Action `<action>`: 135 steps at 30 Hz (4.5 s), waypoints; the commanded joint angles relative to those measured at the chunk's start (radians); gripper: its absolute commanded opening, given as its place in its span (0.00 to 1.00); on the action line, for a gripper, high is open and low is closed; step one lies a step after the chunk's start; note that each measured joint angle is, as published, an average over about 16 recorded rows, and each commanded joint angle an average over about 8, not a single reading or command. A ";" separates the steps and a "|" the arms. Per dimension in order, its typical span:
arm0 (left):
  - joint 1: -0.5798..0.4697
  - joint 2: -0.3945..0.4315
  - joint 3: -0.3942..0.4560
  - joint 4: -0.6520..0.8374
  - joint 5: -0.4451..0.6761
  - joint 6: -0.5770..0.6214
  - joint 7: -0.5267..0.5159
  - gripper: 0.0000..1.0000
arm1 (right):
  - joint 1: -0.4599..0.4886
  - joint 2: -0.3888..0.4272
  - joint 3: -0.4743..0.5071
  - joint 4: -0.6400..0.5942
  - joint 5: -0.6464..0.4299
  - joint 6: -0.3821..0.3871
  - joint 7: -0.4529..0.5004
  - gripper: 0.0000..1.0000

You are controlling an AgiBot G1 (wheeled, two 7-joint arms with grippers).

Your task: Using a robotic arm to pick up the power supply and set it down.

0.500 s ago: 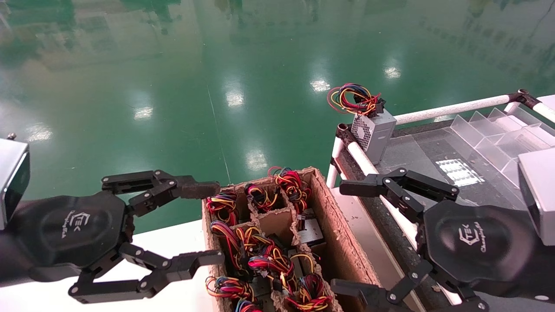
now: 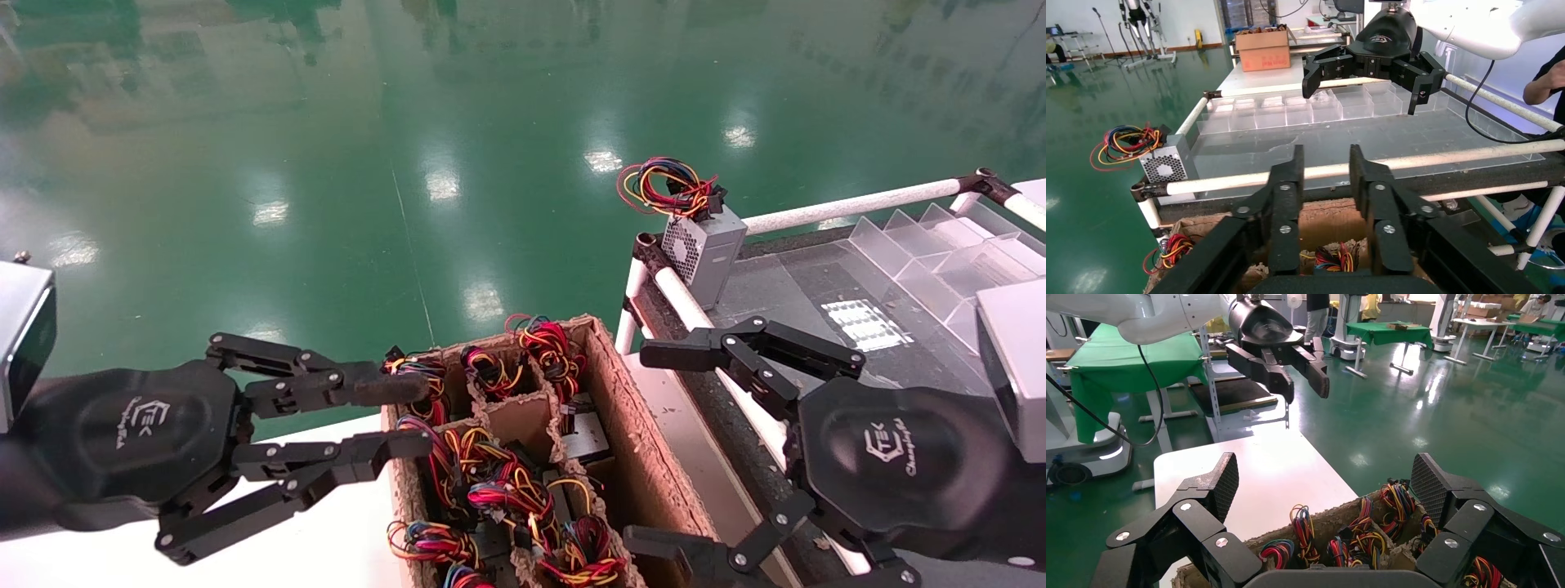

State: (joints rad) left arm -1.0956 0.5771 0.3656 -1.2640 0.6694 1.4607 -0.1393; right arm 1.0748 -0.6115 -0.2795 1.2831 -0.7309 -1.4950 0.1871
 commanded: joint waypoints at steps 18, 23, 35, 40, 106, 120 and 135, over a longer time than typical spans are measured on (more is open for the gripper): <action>0.000 0.000 0.000 0.000 0.000 0.000 0.000 0.40 | 0.000 0.000 0.000 0.000 0.000 0.000 0.000 1.00; 0.000 0.000 0.000 0.000 0.000 0.000 0.000 1.00 | 0.000 0.000 0.000 0.000 0.000 0.000 0.000 1.00; 0.000 0.000 0.000 0.000 0.000 0.000 0.000 1.00 | 0.006 -0.010 -0.007 -0.020 -0.024 0.021 -0.005 1.00; 0.000 0.000 0.000 0.000 0.000 0.000 0.000 1.00 | 0.027 -0.040 -0.023 -0.071 -0.075 0.063 -0.018 1.00; 0.000 0.000 0.000 0.001 0.000 0.000 0.001 1.00 | 0.507 -0.610 -0.273 -1.125 -0.513 0.241 -0.299 0.00; 0.000 0.000 0.000 0.001 0.000 0.000 0.001 1.00 | 0.520 -0.619 -0.277 -1.199 -0.519 0.209 -0.361 0.00; 0.000 0.000 0.001 0.001 -0.001 0.000 0.001 1.00 | 0.519 -0.611 -0.264 -1.241 -0.501 0.201 -0.401 0.00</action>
State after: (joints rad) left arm -1.0958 0.5768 0.3662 -1.2633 0.6688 1.4603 -0.1387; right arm 1.5944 -1.2187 -0.5424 0.0454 -1.2296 -1.3019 -0.2162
